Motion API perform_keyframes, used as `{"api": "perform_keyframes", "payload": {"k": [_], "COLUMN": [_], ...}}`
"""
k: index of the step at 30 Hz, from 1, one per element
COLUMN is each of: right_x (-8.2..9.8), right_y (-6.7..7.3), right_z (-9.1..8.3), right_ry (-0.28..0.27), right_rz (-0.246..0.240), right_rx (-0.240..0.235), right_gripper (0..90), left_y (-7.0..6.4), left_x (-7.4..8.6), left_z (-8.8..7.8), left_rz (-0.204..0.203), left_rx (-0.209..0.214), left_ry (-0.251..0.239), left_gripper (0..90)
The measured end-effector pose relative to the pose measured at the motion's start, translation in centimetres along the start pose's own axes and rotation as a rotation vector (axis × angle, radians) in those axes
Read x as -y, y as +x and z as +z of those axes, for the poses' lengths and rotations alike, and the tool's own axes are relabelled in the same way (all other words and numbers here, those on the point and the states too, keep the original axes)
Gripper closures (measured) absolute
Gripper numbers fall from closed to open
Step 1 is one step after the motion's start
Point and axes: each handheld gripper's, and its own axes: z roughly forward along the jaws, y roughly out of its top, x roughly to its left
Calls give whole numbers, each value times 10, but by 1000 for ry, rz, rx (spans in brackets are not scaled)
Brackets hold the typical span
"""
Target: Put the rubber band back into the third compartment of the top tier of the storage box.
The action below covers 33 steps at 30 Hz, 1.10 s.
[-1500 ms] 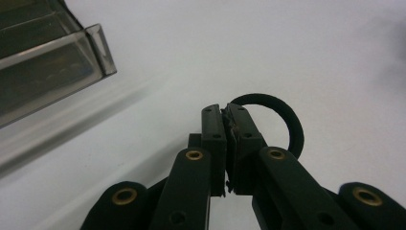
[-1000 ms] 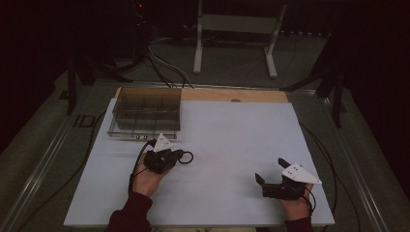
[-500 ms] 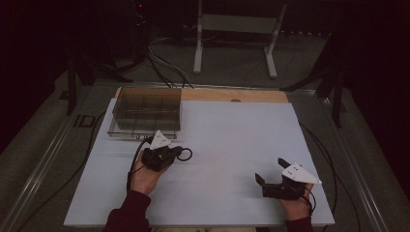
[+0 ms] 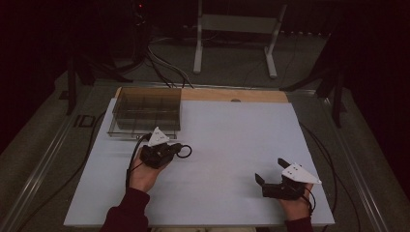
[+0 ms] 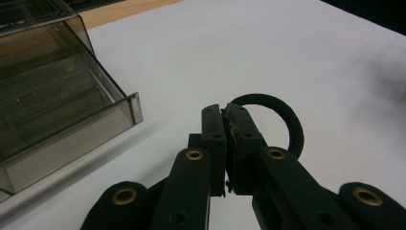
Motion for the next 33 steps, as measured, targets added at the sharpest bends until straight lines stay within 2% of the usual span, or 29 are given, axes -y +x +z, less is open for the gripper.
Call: {"api": "perform_keyframes", "payload": {"k": [13,33], "right_x": [0,0], "right_y": [0,1], "right_z": [0,0], "right_ry": [2,2], "right_rz": [-1,0], "right_rx": [0,1], "right_gripper": [2,2], "left_y": [5,21], "left_x": [-8,-26], "left_z": [-5,-13], "left_rz": [-11,-20], "left_rx": [-4,-47], "left_ry": [-18,-46], "left_gripper": [881,882]}}
